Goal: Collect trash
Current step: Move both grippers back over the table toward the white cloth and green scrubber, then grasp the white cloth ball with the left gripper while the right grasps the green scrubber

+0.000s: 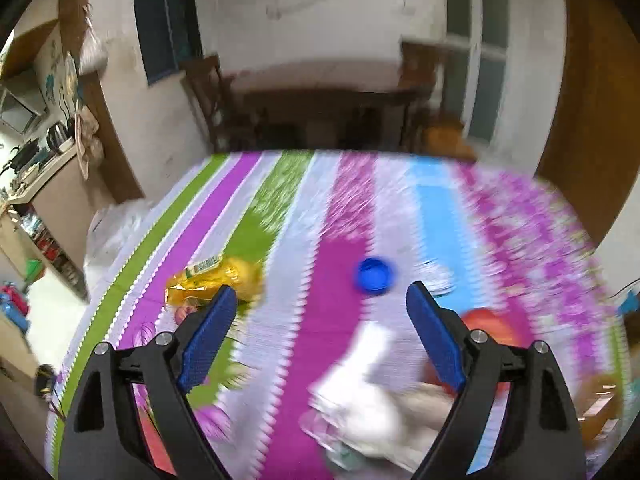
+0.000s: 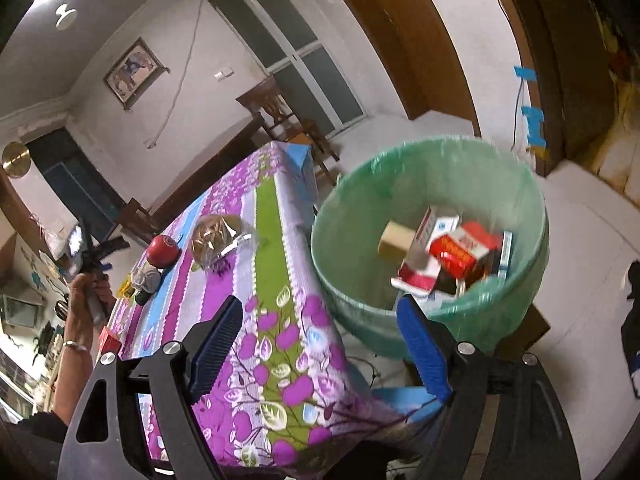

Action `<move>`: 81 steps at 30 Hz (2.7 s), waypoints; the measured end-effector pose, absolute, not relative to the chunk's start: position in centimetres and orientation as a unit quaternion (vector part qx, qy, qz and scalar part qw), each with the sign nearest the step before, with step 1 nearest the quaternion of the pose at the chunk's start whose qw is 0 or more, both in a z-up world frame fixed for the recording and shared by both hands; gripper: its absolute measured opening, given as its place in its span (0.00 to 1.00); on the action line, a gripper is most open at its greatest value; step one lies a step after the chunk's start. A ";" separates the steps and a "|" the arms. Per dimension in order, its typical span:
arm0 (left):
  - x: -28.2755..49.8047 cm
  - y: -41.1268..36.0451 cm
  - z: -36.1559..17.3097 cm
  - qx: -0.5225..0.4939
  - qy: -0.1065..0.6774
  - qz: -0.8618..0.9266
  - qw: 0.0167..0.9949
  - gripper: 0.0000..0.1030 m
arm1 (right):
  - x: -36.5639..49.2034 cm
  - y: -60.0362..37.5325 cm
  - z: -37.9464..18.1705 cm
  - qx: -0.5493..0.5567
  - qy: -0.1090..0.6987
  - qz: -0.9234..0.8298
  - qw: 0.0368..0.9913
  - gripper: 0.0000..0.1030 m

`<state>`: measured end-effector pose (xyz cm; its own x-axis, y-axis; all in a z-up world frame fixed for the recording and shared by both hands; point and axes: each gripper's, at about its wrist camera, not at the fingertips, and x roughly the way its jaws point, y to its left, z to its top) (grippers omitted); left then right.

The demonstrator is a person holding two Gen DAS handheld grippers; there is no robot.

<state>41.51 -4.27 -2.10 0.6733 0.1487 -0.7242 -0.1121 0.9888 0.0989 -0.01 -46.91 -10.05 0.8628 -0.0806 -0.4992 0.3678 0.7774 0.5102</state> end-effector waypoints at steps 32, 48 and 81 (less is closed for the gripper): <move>13.4 1.9 -5.2 0.018 0.381 -0.248 0.891 0.69 | 15.4 -26.0 -5.8 0.025 0.262 0.111 0.958 0.79; 19.2 -2.0 -9.2 0.002 0.440 -0.261 0.860 0.38 | 29.0 -14.9 -4.0 -0.099 0.313 0.211 0.921 0.65; 11.0 8.5 -6.4 -0.071 0.385 -0.183 0.902 0.34 | 27.2 -9.1 -9.2 -0.055 0.379 0.171 0.908 0.16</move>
